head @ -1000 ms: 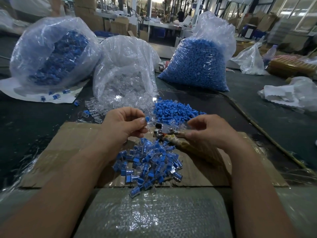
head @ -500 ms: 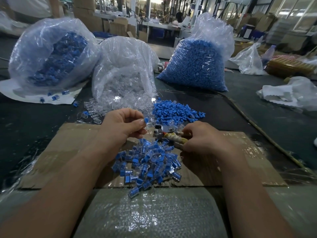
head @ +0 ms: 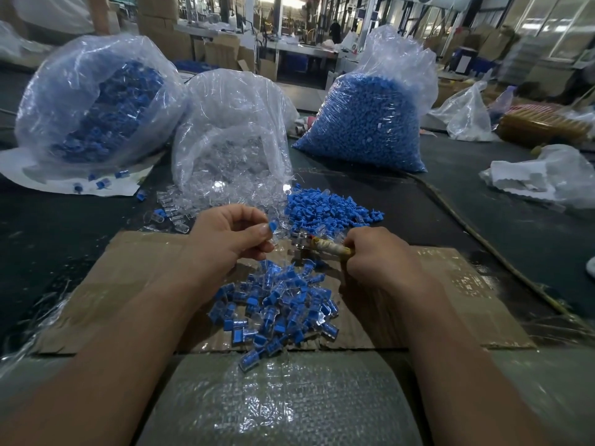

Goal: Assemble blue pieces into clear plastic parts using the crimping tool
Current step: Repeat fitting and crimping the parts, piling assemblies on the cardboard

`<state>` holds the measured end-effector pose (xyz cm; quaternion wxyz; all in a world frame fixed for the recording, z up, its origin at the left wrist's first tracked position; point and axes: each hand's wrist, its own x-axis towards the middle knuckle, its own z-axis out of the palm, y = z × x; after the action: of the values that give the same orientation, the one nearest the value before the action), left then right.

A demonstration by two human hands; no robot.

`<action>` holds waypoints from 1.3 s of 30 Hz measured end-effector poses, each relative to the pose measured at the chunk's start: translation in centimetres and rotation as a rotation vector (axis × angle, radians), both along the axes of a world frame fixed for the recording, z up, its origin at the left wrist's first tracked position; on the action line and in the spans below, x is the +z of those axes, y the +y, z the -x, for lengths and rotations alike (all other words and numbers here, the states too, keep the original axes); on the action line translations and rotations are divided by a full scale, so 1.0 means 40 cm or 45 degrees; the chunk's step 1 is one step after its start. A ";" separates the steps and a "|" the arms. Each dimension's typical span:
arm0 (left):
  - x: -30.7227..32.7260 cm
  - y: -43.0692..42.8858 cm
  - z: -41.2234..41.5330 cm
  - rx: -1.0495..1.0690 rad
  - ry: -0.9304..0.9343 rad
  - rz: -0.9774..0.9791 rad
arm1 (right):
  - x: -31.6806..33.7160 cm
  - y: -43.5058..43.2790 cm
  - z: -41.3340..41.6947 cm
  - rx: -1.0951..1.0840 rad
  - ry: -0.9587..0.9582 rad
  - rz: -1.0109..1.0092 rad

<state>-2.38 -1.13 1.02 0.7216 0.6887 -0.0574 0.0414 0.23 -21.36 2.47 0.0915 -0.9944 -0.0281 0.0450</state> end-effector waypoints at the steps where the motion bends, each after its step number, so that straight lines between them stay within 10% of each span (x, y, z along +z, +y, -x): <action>1: -0.001 0.000 0.001 0.002 0.000 0.001 | -0.003 -0.001 0.001 -0.013 -0.012 0.002; 15: -0.002 -0.005 0.001 0.136 -0.136 -0.091 | -0.005 0.006 0.017 0.243 -0.338 -0.474; 39: 0.002 -0.017 0.009 0.262 -0.311 -0.273 | -0.006 0.029 0.024 0.385 -0.206 -0.400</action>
<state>-2.74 -1.82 1.09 0.6237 0.7537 -0.0780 0.1918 -0.71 -20.18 2.23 0.2350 -0.9527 -0.1907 -0.0267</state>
